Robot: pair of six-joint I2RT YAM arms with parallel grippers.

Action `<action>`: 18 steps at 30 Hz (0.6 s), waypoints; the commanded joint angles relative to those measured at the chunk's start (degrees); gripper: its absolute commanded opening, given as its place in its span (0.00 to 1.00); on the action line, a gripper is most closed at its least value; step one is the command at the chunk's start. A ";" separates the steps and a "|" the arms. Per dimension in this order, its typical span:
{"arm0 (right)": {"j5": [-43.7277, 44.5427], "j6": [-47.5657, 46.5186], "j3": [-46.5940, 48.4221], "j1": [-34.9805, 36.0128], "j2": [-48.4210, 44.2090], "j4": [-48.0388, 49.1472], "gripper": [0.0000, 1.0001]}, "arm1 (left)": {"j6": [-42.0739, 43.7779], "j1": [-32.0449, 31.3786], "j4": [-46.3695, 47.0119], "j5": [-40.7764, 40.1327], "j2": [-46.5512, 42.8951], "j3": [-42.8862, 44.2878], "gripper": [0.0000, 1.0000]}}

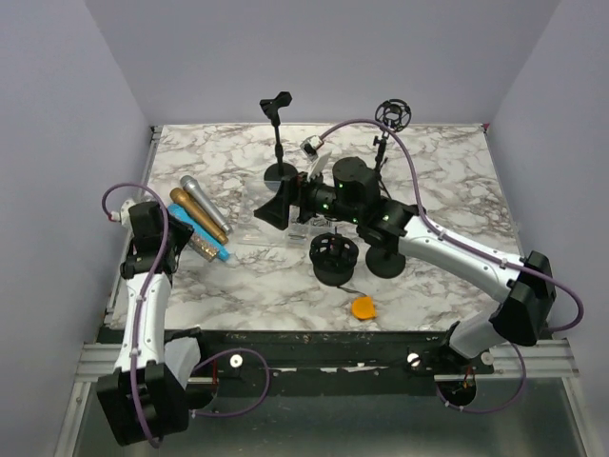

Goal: Remove the microphone from the stand

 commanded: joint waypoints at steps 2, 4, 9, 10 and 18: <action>5.44 -2.44 -2.86 0.03 -3.10 0.60 1.00 | -8.56 4.75 4.52 -6.37 10.98 -3.13 0.07; 6.11 -2.55 -3.76 -0.01 -4.03 1.25 1.00 | -7.62 5.04 5.45 -7.35 16.44 -1.76 0.07; 7.40 -3.37 -6.11 -0.11 -6.83 2.06 1.00 | -5.14 6.34 3.47 -9.29 25.72 2.41 0.06; 7.76 -3.64 -6.63 -0.08 -7.43 2.04 1.00 | -5.04 6.35 3.99 -9.23 25.80 2.01 0.08; 10.48 -5.13 -9.36 -0.19 -12.09 3.17 1.00 | -6.57 7.10 6.41 -3.33 29.85 0.95 0.50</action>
